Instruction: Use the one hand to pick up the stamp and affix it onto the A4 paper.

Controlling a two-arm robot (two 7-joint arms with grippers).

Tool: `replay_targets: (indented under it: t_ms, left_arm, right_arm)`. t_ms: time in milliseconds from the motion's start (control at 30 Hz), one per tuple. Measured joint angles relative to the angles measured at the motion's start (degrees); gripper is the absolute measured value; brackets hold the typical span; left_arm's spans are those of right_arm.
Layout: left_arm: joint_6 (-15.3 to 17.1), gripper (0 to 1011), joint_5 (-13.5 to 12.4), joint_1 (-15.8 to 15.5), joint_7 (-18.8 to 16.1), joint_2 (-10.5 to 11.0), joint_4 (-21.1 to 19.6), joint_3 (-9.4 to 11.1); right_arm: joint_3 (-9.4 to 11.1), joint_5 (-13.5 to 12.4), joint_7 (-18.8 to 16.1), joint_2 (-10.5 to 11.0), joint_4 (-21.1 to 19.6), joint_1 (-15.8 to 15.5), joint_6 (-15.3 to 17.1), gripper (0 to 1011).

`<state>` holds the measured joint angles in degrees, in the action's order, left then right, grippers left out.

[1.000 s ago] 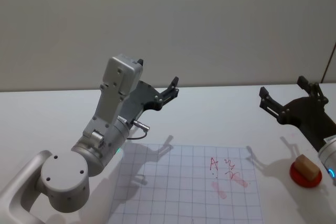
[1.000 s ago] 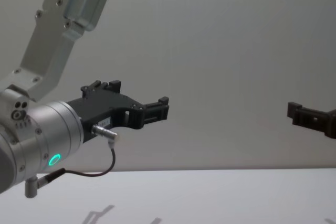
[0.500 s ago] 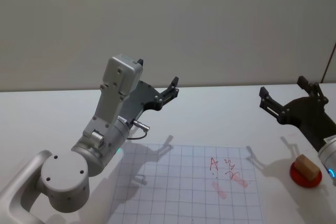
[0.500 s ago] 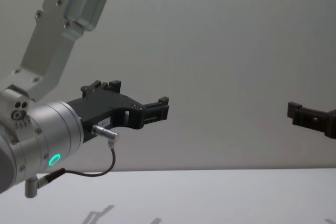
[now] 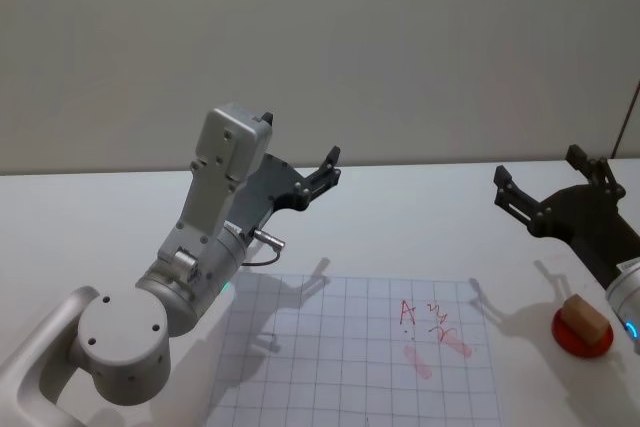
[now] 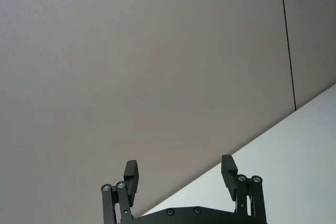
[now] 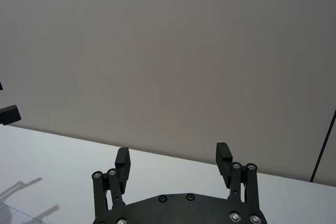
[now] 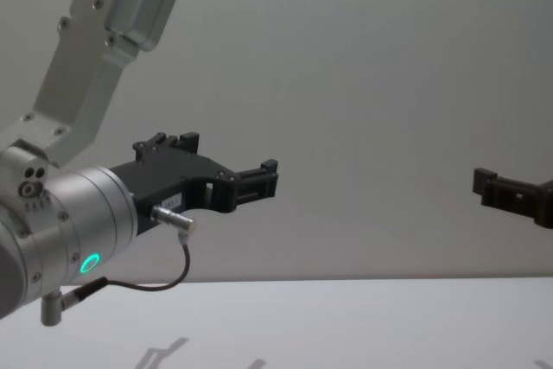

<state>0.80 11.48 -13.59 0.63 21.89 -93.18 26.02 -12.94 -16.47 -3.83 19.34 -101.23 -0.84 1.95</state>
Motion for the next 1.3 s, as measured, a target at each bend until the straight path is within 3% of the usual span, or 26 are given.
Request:
replay_targets:
  t_ms: [333,567,900,1300]
  left_arm:
    - [0.0,1001,0.0,0.0,0.0,0.0,0.0,0.0]
    - [0.0,1001,0.0,0.0,0.0,0.0,0.0,0.0]
    - [0.0,1001,0.0,0.0,0.0,0.0,0.0,0.0]
    - [0.0,1001,0.0,0.0,0.0,0.0,0.0,0.0]
  right_arm:
    - [0.1,0.1,-0.2,0.2,0.0,-0.2,0.5,1001]
    - [0.2,0.3,-0.8,1.1,-0.9,-1.4,3.3,1001]
    - [0.5,1.0,-0.1,4.2,-4.7,-6.1,8.8,1001]
    - [1.2,2.7,3.6,7.0,-7.8,-11.2,11.9,1001]
